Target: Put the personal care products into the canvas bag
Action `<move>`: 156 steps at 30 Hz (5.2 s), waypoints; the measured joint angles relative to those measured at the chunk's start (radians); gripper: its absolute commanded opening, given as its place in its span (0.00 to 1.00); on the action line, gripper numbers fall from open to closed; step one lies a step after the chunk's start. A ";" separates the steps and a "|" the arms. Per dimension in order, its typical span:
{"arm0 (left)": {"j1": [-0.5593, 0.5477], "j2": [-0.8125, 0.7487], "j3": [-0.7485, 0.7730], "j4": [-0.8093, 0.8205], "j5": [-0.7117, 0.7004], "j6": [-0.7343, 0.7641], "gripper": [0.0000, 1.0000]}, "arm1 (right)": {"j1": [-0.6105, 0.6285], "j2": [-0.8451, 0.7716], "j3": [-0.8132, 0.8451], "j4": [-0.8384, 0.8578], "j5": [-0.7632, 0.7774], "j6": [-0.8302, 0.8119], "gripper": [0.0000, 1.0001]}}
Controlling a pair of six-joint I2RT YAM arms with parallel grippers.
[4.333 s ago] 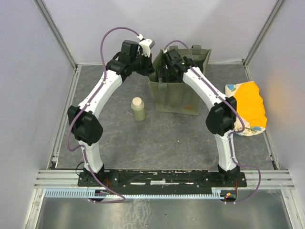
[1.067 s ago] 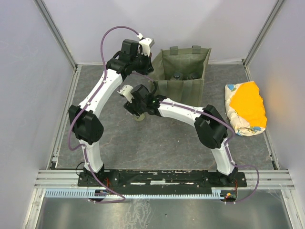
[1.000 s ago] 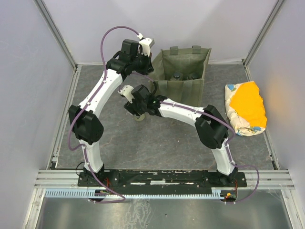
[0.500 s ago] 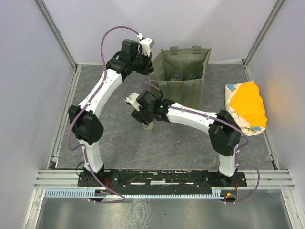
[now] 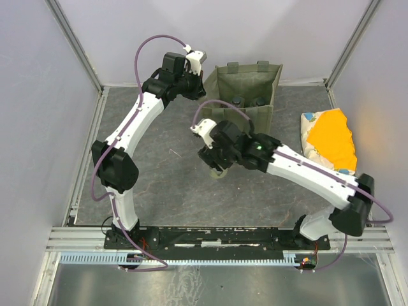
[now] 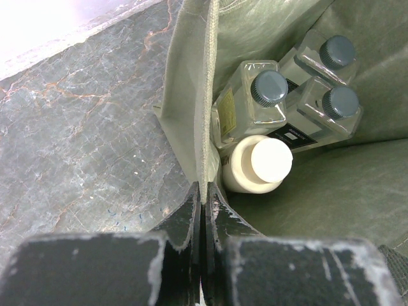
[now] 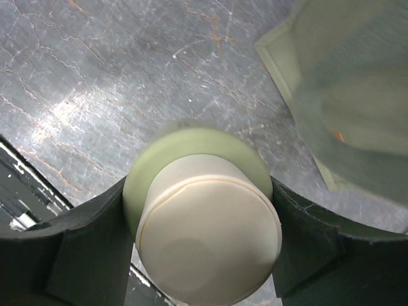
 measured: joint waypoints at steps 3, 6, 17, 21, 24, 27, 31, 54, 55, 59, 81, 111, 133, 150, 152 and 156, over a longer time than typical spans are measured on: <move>0.000 0.000 0.000 0.000 0.000 0.000 0.03 | -0.020 -0.053 0.035 -0.083 0.007 0.026 0.00; 0.000 0.000 0.000 0.000 0.001 0.000 0.03 | -0.065 -0.050 0.152 -0.185 0.008 0.045 0.00; 0.003 0.000 0.000 -0.001 0.001 0.000 0.03 | -0.229 0.045 0.623 -0.269 0.017 0.030 0.00; 0.003 0.000 0.000 -0.001 0.001 0.000 0.03 | -0.275 0.073 0.678 -0.221 0.013 0.001 0.00; 0.003 0.000 0.000 -0.001 0.000 0.000 0.03 | -0.311 0.107 0.689 -0.148 0.005 -0.014 0.00; 0.003 0.000 0.000 -0.001 0.000 0.000 0.03 | -0.349 0.157 0.699 -0.085 -0.004 -0.026 0.00; 0.003 0.000 0.000 -0.004 0.000 0.001 0.03 | -0.402 0.233 0.700 -0.039 -0.007 -0.041 0.00; 0.001 0.000 0.063 -0.098 0.014 0.001 0.03 | -0.436 0.306 0.576 -0.374 0.092 -0.066 0.00; 0.000 0.000 0.070 -0.108 0.019 0.001 0.03 | -0.439 0.306 0.550 -0.359 0.088 -0.064 0.00; -0.001 0.000 0.079 -0.116 0.032 0.001 0.03 | -0.456 0.314 0.501 -0.321 0.063 -0.055 0.00; 0.004 0.000 0.079 -0.117 0.061 0.001 0.03 | -0.539 0.465 0.330 -0.130 -0.021 -0.009 0.00; 0.008 0.000 0.079 -0.124 0.075 0.001 0.04 | -0.540 0.375 0.572 -0.275 -0.034 -0.035 1.00; 0.024 -0.126 0.050 -0.027 0.017 -0.011 0.91 | -0.539 -0.106 0.123 0.116 0.027 -0.056 1.00; 0.080 -0.501 -0.350 -0.028 -0.377 -0.022 0.96 | -0.540 -0.273 0.037 0.121 0.273 -0.019 1.00; 0.080 -0.505 -0.360 -0.037 -0.403 -0.036 0.96 | -0.541 -0.273 0.037 0.113 0.279 -0.013 1.00; 0.080 -0.510 -0.395 -0.054 -0.459 -0.071 0.96 | -0.541 -0.273 0.037 0.101 0.291 -0.006 1.00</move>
